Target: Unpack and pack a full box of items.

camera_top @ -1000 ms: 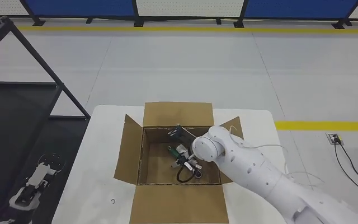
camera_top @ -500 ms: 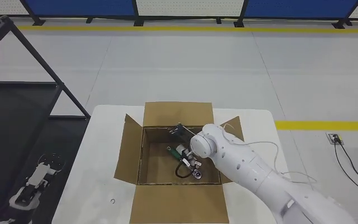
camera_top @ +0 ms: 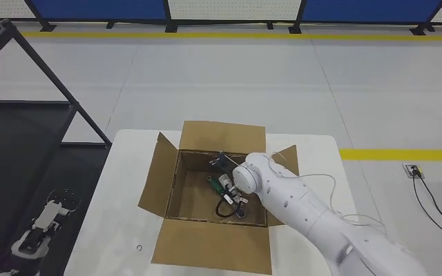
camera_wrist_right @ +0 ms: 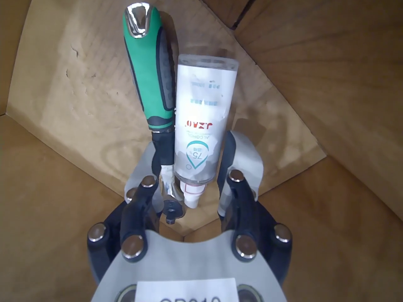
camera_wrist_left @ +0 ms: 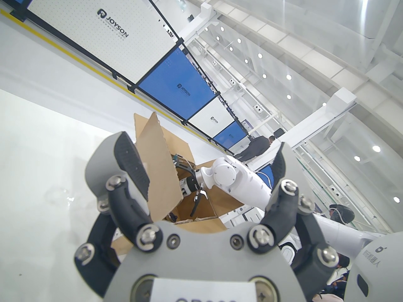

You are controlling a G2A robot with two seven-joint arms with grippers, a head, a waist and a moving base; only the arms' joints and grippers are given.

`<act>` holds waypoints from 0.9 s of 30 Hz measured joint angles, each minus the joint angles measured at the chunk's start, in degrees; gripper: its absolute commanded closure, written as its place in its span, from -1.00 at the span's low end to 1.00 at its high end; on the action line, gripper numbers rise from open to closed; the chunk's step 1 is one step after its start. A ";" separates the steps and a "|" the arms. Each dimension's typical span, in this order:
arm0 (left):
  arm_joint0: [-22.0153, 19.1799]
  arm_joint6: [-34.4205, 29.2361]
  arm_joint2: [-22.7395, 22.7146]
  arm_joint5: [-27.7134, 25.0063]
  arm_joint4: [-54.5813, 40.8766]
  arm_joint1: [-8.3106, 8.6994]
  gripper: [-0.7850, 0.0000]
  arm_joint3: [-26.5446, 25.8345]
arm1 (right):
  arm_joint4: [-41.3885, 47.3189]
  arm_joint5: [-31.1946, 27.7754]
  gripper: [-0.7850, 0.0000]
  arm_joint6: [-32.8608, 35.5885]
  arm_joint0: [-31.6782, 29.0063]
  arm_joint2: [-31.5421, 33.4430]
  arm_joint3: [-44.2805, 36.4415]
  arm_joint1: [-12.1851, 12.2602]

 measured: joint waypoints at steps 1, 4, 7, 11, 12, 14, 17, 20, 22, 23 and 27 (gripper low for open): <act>0.00 0.00 0.00 0.00 0.00 0.00 -1.00 0.00 | -0.07 -0.01 0.66 0.09 -0.01 0.07 0.27 -0.19; 0.00 0.00 0.00 0.00 0.00 0.00 -1.00 0.00 | -0.22 -0.48 1.00 0.14 -0.02 0.40 1.34 -0.74; 0.00 0.00 0.00 0.00 0.00 0.00 -1.00 0.00 | -0.45 -0.68 1.00 0.15 0.03 0.86 1.87 -1.14; 0.00 0.00 0.00 0.00 0.00 0.00 -1.00 0.00 | -1.08 -0.80 1.00 0.02 0.16 1.80 0.63 -1.16; 0.00 0.00 0.00 0.00 0.00 0.00 -1.00 0.00 | -1.35 -0.79 1.00 0.12 0.16 2.19 -0.21 -0.99; 0.00 0.00 0.00 0.00 0.00 0.00 -1.00 0.00 | -1.80 -0.78 1.00 0.41 0.01 2.94 -1.98 -0.54; 0.00 0.00 0.00 0.00 0.00 0.00 -1.00 0.00 | -3.16 -0.37 1.00 1.43 -0.67 4.42 -6.38 0.71; 0.00 0.00 0.00 0.00 0.00 0.00 -1.00 0.00 | -5.14 0.77 1.00 2.68 -2.30 6.60 -12.72 2.67; 0.00 0.00 0.00 0.00 0.00 0.00 -1.00 0.00 | -6.80 2.12 1.00 3.28 -4.10 8.88 -18.28 4.44; 0.00 0.00 0.00 0.00 0.00 0.00 -1.00 0.00 | -7.53 2.69 1.00 3.42 -5.07 10.12 -20.95 5.30; 0.00 0.00 0.00 0.00 0.00 0.00 -1.00 0.00 | -12.23 5.53 1.00 5.09 -11.10 17.76 -35.54 9.77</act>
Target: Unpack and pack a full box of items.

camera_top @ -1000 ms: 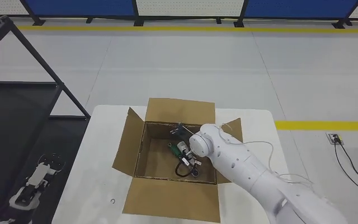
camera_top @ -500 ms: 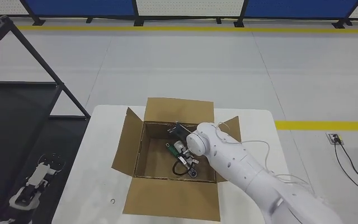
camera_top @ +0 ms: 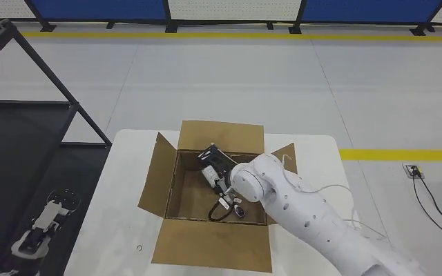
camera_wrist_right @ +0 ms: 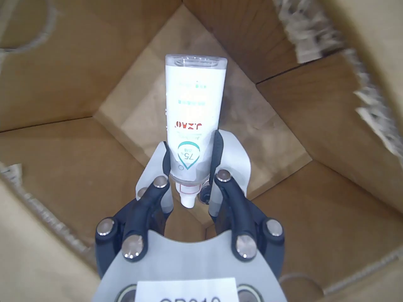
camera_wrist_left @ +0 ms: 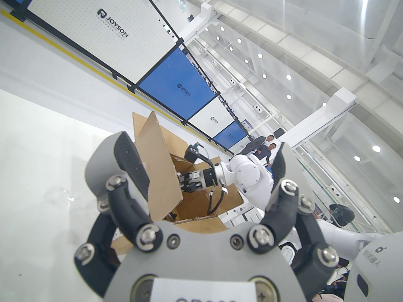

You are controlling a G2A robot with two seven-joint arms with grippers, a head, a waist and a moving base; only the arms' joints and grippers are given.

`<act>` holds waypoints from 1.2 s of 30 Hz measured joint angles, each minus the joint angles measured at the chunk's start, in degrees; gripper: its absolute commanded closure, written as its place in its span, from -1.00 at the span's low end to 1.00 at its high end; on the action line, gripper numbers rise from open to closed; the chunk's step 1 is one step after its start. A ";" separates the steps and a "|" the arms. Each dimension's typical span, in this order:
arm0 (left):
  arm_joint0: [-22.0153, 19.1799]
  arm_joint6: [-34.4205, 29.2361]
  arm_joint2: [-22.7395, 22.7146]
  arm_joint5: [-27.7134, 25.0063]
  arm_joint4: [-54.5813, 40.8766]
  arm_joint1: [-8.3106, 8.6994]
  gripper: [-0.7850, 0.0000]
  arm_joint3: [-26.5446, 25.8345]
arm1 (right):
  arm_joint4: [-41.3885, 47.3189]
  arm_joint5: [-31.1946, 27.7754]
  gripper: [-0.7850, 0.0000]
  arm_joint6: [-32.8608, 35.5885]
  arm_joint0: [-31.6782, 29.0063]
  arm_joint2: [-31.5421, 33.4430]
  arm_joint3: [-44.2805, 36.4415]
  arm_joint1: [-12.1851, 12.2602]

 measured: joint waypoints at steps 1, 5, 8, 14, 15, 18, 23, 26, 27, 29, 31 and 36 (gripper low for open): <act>0.00 0.00 0.00 0.00 0.00 0.00 -1.00 0.00 | -1.07 0.49 1.00 0.48 -1.67 2.04 -3.62 0.98; 0.00 0.00 0.00 0.00 0.00 0.00 -1.00 0.00 | -6.29 2.55 1.00 3.32 -9.99 12.19 -20.19 4.90; 0.00 0.00 0.00 0.00 0.00 0.00 -1.00 0.00 | -9.85 4.24 1.00 5.68 -16.57 20.84 -32.69 7.12; 0.00 0.00 0.00 0.00 0.00 0.00 -1.00 0.00 | -13.00 7.92 1.00 6.56 -30.44 37.90 -52.94 9.61; 0.00 0.00 0.00 0.00 0.00 0.00 -1.00 0.00 | -12.82 7.94 1.00 6.52 -33.02 40.91 -55.50 9.89; 0.00 0.00 0.00 0.00 0.00 0.00 -1.00 0.00 | -10.43 5.16 1.00 5.03 -38.00 47.83 -57.42 10.43; 0.00 0.00 0.00 0.00 0.00 0.00 -1.00 0.00 | -9.31 3.15 1.00 4.79 -39.18 50.44 -57.19 10.60; 0.00 0.00 0.00 0.00 0.00 0.00 -1.00 0.00 | -9.35 3.27 1.00 4.80 -39.15 50.34 -57.20 10.60; 0.00 0.00 0.00 0.00 0.00 0.00 -1.00 0.00 | -9.35 3.26 1.00 4.80 -39.16 50.35 -57.20 10.59; 0.00 0.00 0.00 0.00 0.00 0.00 -1.00 0.00 | -9.35 3.25 1.00 4.80 -39.16 50.36 -57.20 10.59; 0.00 0.00 0.00 0.00 0.00 0.00 -1.00 0.00 | -9.35 3.25 1.00 4.80 -39.16 50.36 -57.20 10.59; 0.00 0.00 0.00 0.00 0.00 0.00 -1.00 0.00 | -8.84 1.97 1.00 3.53 -40.04 50.22 -56.70 10.64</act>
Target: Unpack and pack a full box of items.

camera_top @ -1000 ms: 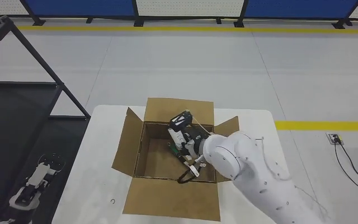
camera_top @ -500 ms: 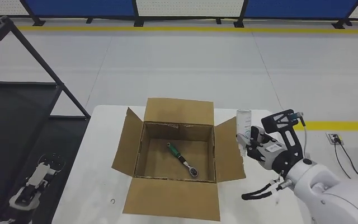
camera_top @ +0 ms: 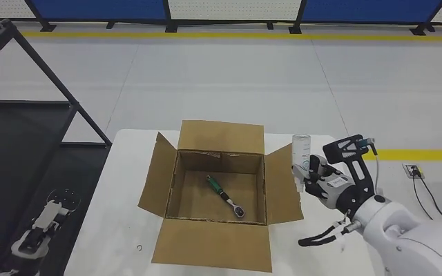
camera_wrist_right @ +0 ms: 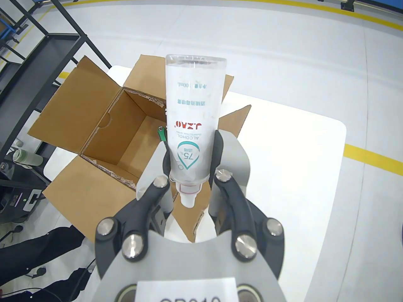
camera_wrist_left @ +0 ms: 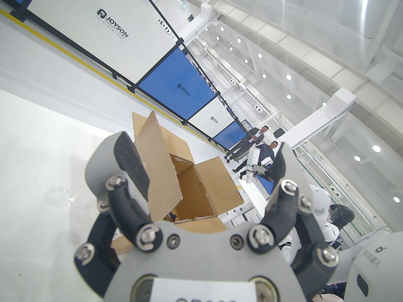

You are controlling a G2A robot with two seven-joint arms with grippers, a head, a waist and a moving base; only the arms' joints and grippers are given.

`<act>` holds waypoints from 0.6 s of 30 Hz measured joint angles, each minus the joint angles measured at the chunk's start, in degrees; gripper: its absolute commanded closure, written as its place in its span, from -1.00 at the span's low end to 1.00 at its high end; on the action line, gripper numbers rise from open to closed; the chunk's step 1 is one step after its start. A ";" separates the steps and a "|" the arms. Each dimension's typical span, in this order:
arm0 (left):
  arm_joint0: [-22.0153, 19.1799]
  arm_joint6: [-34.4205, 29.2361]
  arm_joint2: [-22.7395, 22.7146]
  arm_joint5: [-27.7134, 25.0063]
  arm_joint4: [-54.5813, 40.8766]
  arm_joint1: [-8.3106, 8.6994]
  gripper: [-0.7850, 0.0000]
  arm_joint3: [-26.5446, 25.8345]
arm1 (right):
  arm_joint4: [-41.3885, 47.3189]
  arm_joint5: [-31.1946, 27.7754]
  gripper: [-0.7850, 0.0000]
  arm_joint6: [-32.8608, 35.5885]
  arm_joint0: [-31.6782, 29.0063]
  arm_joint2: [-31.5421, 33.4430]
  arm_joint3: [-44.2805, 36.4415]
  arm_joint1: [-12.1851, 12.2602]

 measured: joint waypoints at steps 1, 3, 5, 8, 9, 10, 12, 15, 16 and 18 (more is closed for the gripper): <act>0.00 0.00 0.00 0.00 0.00 0.00 -1.00 0.00 | 0.43 -0.94 1.00 -0.83 -0.46 0.36 0.52 0.06; 0.00 0.00 0.00 0.00 0.00 0.00 -1.00 0.00 | 0.95 -2.88 1.00 -1.40 -1.01 2.22 1.65 0.32; 0.00 0.00 0.00 0.00 0.00 0.00 -1.00 0.00 | 1.13 -4.10 1.00 -0.48 -1.10 4.27 2.36 0.60; 0.00 0.00 0.00 0.00 0.00 0.00 -1.00 0.00 | 2.10 -5.89 1.00 1.99 -0.09 7.88 4.07 1.10; 0.00 0.00 0.00 0.00 0.00 0.00 -1.00 0.00 | 2.39 -6.54 1.00 3.17 0.60 9.04 5.01 1.32; 0.00 0.00 0.00 0.00 0.00 0.00 -1.00 0.00 | 2.48 -7.03 1.00 4.12 1.16 9.70 5.79 1.48; 0.00 0.00 0.00 0.00 0.00 0.00 -1.00 0.00 | 2.57 -8.02 1.00 6.44 2.42 10.51 7.82 1.85; 0.00 0.00 0.00 0.00 0.00 0.00 -1.00 0.00 | 2.71 -8.05 1.00 8.53 3.74 10.73 11.30 2.21; 0.00 0.00 0.00 0.00 0.00 0.00 -1.00 0.00 | 2.60 -7.82 1.00 8.65 3.87 10.73 11.85 2.24; 0.00 0.00 0.00 0.00 0.00 0.00 -1.00 0.00 | 2.52 -7.68 1.00 8.62 3.90 10.71 11.97 2.25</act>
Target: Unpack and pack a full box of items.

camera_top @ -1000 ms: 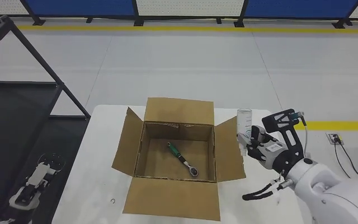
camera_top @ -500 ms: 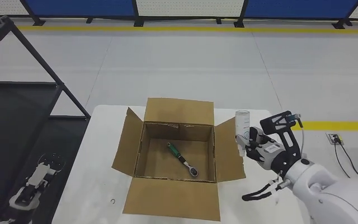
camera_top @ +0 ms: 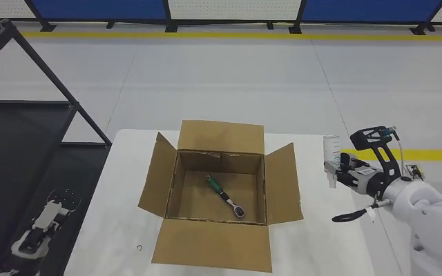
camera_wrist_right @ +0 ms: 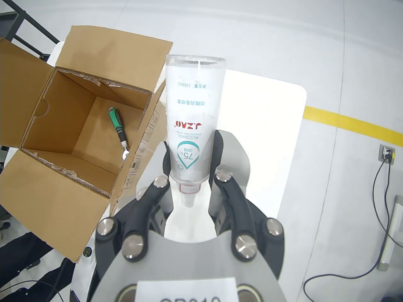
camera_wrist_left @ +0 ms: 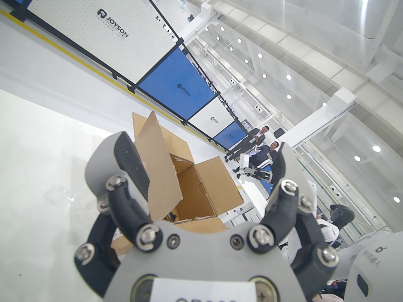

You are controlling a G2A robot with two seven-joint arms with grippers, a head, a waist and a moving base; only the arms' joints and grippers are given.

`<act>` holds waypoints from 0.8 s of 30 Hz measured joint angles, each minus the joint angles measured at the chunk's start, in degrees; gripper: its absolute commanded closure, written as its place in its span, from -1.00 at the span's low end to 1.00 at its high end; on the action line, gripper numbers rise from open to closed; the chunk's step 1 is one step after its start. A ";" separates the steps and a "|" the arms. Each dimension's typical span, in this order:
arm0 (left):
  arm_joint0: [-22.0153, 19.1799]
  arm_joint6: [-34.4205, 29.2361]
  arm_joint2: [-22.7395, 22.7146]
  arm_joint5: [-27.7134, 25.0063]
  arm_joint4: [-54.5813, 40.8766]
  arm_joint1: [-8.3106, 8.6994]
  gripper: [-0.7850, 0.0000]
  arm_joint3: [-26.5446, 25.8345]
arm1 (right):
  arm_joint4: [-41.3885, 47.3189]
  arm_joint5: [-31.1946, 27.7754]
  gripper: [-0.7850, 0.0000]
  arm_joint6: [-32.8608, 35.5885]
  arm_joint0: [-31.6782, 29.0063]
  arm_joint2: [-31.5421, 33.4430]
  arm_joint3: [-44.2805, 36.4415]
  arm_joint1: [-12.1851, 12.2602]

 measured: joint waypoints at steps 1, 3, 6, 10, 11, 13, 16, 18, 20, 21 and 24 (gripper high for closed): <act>0.00 0.00 0.00 0.00 0.00 0.00 -1.00 0.00 | 0.00 0.00 1.00 -0.03 -0.01 0.00 -0.06 0.00; 0.00 0.00 0.00 0.00 0.00 0.00 -1.00 0.00 | 0.01 -0.02 1.00 -0.04 -0.03 0.00 -0.10 -0.01; 0.00 0.00 0.00 0.00 0.00 0.00 -1.00 0.00 | 0.01 -0.03 1.00 -0.04 -0.03 0.00 -0.10 -0.01; 0.00 0.00 0.00 0.00 0.00 0.00 -1.00 0.00 | -0.11 -0.04 1.00 -0.20 -0.15 -0.02 -0.05 -0.01; 0.00 0.00 0.00 0.00 0.00 0.00 -1.00 0.00 | -0.70 -0.11 1.00 -0.74 -0.48 -0.20 0.06 0.03; 0.00 0.00 0.00 0.00 0.00 0.00 -1.00 0.00 | -3.36 0.26 1.00 -1.18 -0.93 -1.38 0.80 0.20; 0.00 0.00 0.00 0.00 0.00 0.00 -1.00 0.00 | -6.51 1.42 1.00 2.19 0.33 -2.78 4.15 0.54; 0.00 0.00 0.00 0.00 0.00 0.00 -1.00 0.00 | -7.32 1.37 1.00 4.66 1.64 -2.96 7.94 0.81; 0.00 0.00 0.00 0.00 0.00 0.00 -1.00 0.00 | -7.22 0.37 1.00 6.56 2.60 -3.22 11.66 1.04; 0.00 0.00 0.00 0.00 0.00 0.00 -1.00 0.00 | -7.22 -0.52 1.00 7.59 3.10 -3.61 14.14 1.18; 0.00 0.00 0.00 0.00 0.00 0.00 -1.00 0.00 | -7.74 -1.58 1.00 8.76 3.88 -4.87 20.12 1.42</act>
